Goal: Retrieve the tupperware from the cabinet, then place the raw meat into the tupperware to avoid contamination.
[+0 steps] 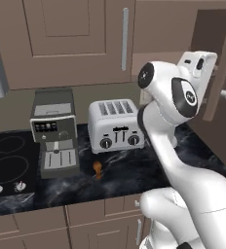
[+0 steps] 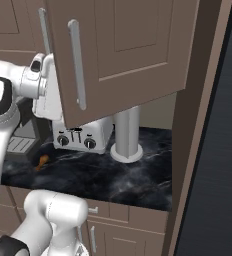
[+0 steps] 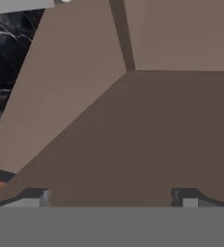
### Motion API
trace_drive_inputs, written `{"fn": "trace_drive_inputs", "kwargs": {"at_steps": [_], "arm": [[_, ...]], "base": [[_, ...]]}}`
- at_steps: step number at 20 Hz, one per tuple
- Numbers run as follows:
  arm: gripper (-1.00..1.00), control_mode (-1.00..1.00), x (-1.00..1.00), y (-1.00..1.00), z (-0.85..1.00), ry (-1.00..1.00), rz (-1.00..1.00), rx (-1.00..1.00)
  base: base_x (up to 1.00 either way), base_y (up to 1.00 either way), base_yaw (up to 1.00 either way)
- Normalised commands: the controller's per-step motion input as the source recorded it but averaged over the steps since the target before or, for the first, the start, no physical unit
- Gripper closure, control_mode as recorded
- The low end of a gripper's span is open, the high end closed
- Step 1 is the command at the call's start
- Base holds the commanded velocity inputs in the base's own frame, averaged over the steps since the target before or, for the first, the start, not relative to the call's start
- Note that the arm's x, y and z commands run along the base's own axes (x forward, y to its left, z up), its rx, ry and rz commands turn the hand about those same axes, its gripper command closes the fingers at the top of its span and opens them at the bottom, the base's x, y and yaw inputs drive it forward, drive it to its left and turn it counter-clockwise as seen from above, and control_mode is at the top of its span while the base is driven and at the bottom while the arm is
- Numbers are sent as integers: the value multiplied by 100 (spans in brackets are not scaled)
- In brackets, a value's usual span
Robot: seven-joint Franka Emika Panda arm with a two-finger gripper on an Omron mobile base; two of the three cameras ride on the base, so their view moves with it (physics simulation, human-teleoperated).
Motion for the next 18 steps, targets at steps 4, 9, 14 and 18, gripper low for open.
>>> {"fn": "trace_drive_inputs", "kwargs": {"at_steps": [4, 9, 14, 18], "arm": [[-100, -100, -46, -26, 0, 0, -7, 0], [-100, -100, -42, -32, 0, 0, -7, -1], [-100, -100, -23, -38, 0, 1, -7, -2], [-100, -100, 0, -51, 0, 5, -5, -2]], "base": [[0, 0, 0], [0, 0, 0], [0, 0, 0], [0, 0, 0]]}}
